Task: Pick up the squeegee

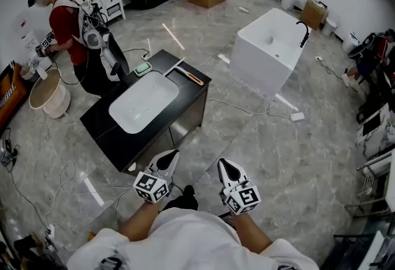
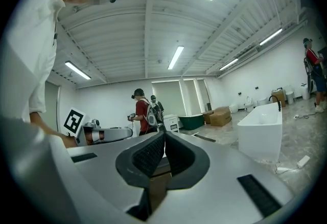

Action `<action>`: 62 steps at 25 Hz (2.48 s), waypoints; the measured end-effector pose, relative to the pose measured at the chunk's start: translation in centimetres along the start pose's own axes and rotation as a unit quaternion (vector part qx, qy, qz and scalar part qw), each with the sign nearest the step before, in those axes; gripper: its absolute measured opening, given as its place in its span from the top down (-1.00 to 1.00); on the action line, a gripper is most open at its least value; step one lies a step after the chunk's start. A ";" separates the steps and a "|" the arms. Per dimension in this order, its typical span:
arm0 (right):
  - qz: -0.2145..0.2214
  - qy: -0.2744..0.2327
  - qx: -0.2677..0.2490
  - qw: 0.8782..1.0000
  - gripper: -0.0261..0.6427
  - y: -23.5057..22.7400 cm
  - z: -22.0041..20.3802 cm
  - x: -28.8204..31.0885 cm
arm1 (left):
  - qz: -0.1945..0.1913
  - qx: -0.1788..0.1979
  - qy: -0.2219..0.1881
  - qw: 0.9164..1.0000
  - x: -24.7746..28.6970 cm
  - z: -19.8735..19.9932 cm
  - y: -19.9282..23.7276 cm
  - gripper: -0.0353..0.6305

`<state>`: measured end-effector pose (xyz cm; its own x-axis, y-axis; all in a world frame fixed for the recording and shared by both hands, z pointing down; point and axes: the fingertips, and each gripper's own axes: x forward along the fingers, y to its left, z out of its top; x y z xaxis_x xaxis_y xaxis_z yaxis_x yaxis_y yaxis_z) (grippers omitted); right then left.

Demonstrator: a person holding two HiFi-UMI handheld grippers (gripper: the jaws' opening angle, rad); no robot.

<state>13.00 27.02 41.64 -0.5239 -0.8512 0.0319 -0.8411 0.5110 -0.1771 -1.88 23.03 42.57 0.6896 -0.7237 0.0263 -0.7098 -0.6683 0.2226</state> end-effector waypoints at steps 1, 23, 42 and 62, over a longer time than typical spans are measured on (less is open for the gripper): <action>0.003 0.003 -0.003 1.000 0.88 -0.8 0.3 0.8 | 0.000 -0.002 -0.004 1.000 1.1 0.4 0.5 0.84; 0.006 -0.012 0.018 1.000 0.88 -18.4 3.2 11.1 | 0.011 0.008 0.005 1.000 19.4 1.8 6.6 0.84; 0.160 0.005 0.008 0.987 0.88 -34.8 8.7 22.1 | 0.173 0.014 -0.043 0.984 34.2 5.6 9.7 0.84; 0.253 0.045 -0.008 0.966 0.87 -33.8 8.0 40.4 | 0.272 -0.012 -0.066 0.960 34.3 7.8 26.2 0.84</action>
<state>21.33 -25.58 41.01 -0.8775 -0.4786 0.0315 -0.4761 0.8613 -0.1776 2.07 -20.60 41.65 0.1916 -0.9812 0.0218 -0.9552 -0.1813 0.2338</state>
